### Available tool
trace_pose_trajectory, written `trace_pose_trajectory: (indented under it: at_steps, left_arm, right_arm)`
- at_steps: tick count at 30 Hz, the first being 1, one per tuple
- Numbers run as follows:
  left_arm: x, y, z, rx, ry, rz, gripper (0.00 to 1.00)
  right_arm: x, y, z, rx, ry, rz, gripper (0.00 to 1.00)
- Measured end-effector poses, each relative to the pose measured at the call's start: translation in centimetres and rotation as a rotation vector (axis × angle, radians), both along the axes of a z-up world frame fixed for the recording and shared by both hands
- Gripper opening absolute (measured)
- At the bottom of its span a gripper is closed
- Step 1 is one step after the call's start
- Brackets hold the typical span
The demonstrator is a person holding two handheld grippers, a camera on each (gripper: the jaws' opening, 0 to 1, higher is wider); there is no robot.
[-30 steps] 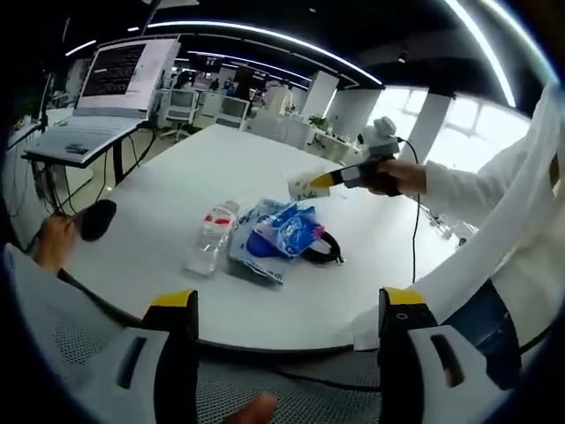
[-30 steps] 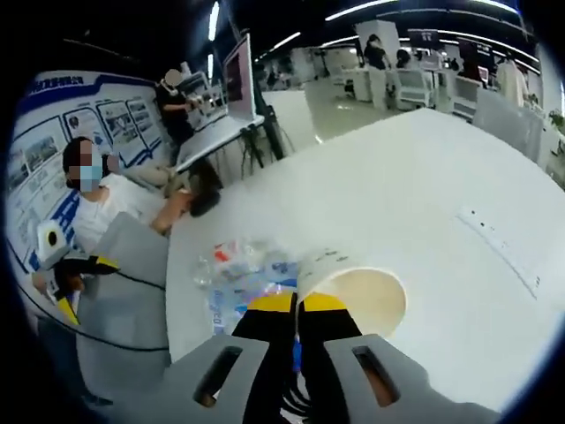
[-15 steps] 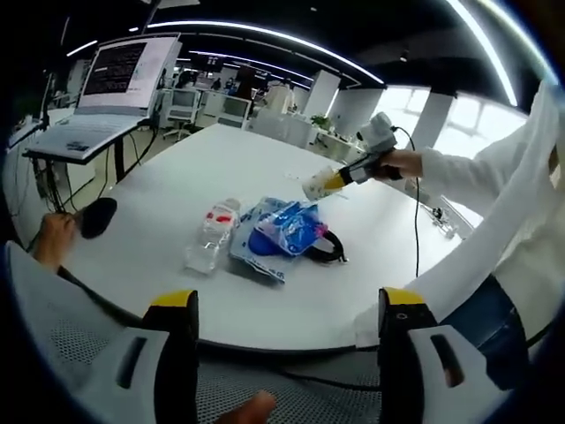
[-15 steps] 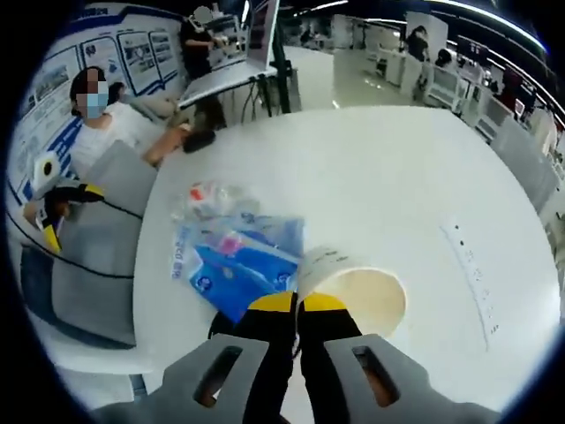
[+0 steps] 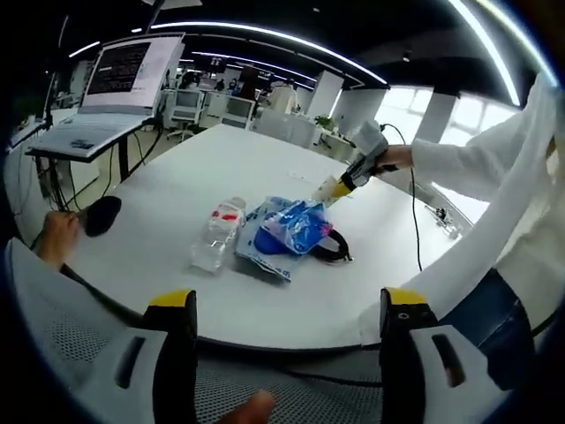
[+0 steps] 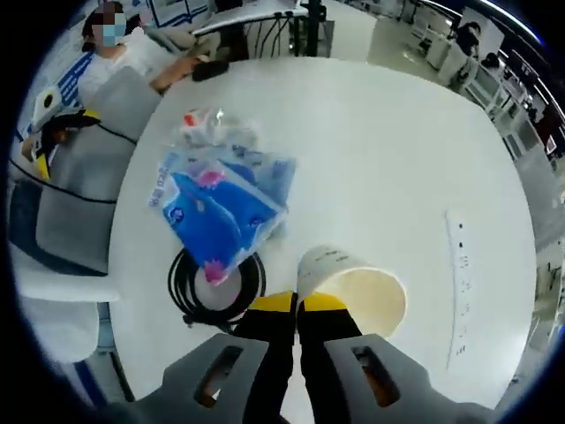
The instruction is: Arrange the tabletop items into an orderly group along one side of the table until the central work area is clear of visible clutter.
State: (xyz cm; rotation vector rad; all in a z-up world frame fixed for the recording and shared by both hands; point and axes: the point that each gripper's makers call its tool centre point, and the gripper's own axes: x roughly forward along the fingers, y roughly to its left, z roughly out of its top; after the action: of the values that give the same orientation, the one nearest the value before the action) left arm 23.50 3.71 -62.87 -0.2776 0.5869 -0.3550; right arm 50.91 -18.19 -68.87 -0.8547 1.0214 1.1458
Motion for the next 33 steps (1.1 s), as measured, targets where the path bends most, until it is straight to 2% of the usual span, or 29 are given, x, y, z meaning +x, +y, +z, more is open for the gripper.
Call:
trace_pose_trajectory:
  at_steps: [2, 4, 7, 11, 16, 33]
  left_arm:
    - [0.0, 0.1, -0.2, 0.006, 0.005, -0.002, 0.88]
    - [0.0, 0.1, -0.2, 0.004, 0.007, 0.0, 0.89]
    - [0.0, 0.1, -0.2, 0.003, 0.007, 0.001, 0.89]
    - [0.0, 0.2, -0.5, 0.022, 0.015, -0.001, 0.89]
    - [0.0, 0.3, -0.6, 0.025, 0.017, 0.006, 0.9]
    - [0.0, 0.9, -0.8, 0.028, 0.023, 0.031, 0.91]
  right_arm:
    - [0.2, 0.0, -0.1, -0.015, 0.001, 0.003, 0.0]
    - [0.5, -0.1, -0.3, -0.038, 0.004, 0.043, 0.0]
    - [0.9, -0.8, -1.3, -0.12, 0.007, 0.095, 0.0]
    - [1.2, -1.1, -2.0, -0.178, -0.01, 0.132, 0.0]
    - [0.9, -0.4, -2.1, -0.179, 0.009, 0.156, 0.0]
    - [1.5, -0.5, -3.6, -0.246, 0.031, 0.209, 0.0]
